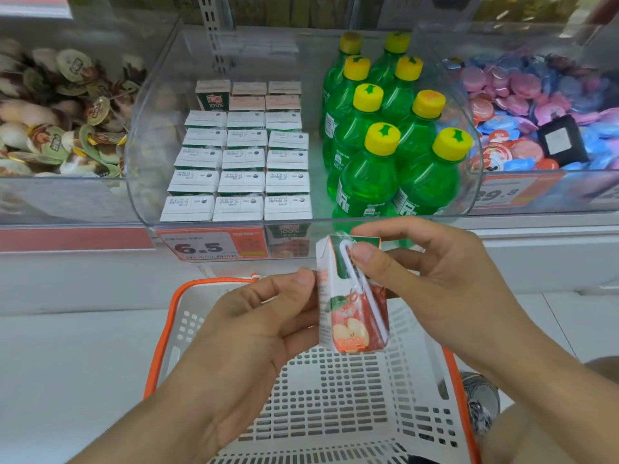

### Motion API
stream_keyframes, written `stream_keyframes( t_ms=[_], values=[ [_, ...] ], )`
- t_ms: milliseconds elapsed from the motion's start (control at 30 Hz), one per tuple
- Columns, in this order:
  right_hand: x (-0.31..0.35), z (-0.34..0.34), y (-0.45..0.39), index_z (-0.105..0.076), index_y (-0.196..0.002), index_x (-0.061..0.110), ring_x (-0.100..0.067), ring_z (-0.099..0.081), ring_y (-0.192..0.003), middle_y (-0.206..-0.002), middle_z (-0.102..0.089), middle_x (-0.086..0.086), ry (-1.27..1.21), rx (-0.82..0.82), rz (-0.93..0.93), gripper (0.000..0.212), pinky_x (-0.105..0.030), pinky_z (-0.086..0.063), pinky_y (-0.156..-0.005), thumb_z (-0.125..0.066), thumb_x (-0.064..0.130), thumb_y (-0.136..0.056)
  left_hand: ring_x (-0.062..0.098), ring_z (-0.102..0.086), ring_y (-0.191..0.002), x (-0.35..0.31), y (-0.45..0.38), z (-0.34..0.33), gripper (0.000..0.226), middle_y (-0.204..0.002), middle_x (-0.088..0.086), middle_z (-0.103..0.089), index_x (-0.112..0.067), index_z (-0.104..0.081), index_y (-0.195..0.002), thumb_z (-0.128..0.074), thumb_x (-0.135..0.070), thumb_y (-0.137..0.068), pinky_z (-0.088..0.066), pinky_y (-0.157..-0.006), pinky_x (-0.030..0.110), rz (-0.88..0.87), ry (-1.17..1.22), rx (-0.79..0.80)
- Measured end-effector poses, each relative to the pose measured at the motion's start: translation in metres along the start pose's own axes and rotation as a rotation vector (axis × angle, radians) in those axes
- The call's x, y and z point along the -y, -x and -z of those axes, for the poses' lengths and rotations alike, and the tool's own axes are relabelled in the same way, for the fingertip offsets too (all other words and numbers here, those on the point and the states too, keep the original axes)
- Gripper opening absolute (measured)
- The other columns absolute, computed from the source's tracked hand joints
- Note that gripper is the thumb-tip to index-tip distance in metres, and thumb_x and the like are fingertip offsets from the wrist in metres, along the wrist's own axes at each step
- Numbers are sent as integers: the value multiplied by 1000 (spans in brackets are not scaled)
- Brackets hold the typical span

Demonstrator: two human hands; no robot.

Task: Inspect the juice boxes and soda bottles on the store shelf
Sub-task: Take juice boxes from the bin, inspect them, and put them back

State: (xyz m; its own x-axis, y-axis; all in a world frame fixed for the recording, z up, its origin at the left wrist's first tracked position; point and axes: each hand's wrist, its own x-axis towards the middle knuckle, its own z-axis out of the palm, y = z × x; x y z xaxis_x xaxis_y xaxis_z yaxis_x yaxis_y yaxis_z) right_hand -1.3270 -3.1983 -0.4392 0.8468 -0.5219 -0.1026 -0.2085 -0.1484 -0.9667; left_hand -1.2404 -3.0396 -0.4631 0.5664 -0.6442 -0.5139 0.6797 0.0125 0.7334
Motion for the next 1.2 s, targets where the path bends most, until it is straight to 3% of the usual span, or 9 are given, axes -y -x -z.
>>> stream_keyframes(
  t_ms=[200,367,533,633,700,867,1033,1133,1200],
  values=[
    [-1,-4,3,-78,-89,28,-10,-70,-64,-77,-72,2,-7,20,-15,25,-26,-60,-63,-80,38,-66,32,-71,-76,3,1,1,48,-93,25,-74,9,-63,-109,-66,-21,-72,-63,-72,38,-15,-50,-93],
    [0,-5,0,-79,-88,24,-8,-67,-58,-75,-70,-1,-16,10,-13,24,-17,-52,-54,-81,33,-66,31,-73,-79,0,3,-1,43,-94,21,-76,5,-71,-100,-66,-31,-76,-63,-73,39,23,-87,-58],
    [-2,-5,-1,-78,-87,26,-11,-66,-57,-85,-73,-3,-29,-28,-28,28,-22,-56,-57,-78,41,-63,38,-72,-97,-3,6,0,48,-101,19,-75,1,-73,-104,-71,-34,-72,-59,-87,45,2,-179,-8],
    [-7,-5,0,-77,-98,29,-11,-70,-70,-96,-72,2,-21,32,-57,38,-32,-61,-70,-79,43,-62,38,-73,-91,-3,6,1,39,-96,20,-76,2,-75,-98,-70,-30,-76,-61,-82,39,-32,-178,-28],
    [-8,-5,1,-72,-112,28,-16,-73,-86,-105,-73,4,-74,126,-76,51,-36,-63,-78,-83,32,-62,37,-74,-87,-4,5,2,38,-93,21,-76,3,-74,-98,-68,-28,-78,-61,-82,39,-55,-152,-53],
    [-7,-3,1,-61,-128,33,-18,-71,-105,-125,-63,14,-127,265,-69,74,-38,-61,-82,-87,23,-59,31,-75,-82,-5,5,1,35,-90,19,-76,3,-75,-93,-61,-28,-86,-62,-72,31,-64,-121,-102],
    [-4,-4,3,-62,-125,30,-20,-73,-98,-123,-64,14,-152,236,-102,81,-37,-63,-75,-91,18,-50,29,-75,-78,-4,3,4,35,-85,17,-77,-1,-76,-90,-62,-32,-83,-62,-69,31,-72,-234,-136],
    [-5,-4,3,-66,-119,24,-19,-75,-94,-119,-68,11,-174,215,-135,76,-35,-63,-72,-91,17,-48,26,-75,-70,-3,1,5,24,-77,14,-77,-6,-79,-84,-65,-26,-86,-59,-58,24,-164,-320,-185],
    [-6,-4,3,-66,-119,23,-19,-76,-90,-119,-70,8,-182,209,-163,77,-33,-63,-72,-90,19,-46,24,-76,-70,-1,1,6,14,-76,9,-77,-12,-80,-82,-69,-18,-86,-60,-61,27,-277,-379,-240]
  ],
)
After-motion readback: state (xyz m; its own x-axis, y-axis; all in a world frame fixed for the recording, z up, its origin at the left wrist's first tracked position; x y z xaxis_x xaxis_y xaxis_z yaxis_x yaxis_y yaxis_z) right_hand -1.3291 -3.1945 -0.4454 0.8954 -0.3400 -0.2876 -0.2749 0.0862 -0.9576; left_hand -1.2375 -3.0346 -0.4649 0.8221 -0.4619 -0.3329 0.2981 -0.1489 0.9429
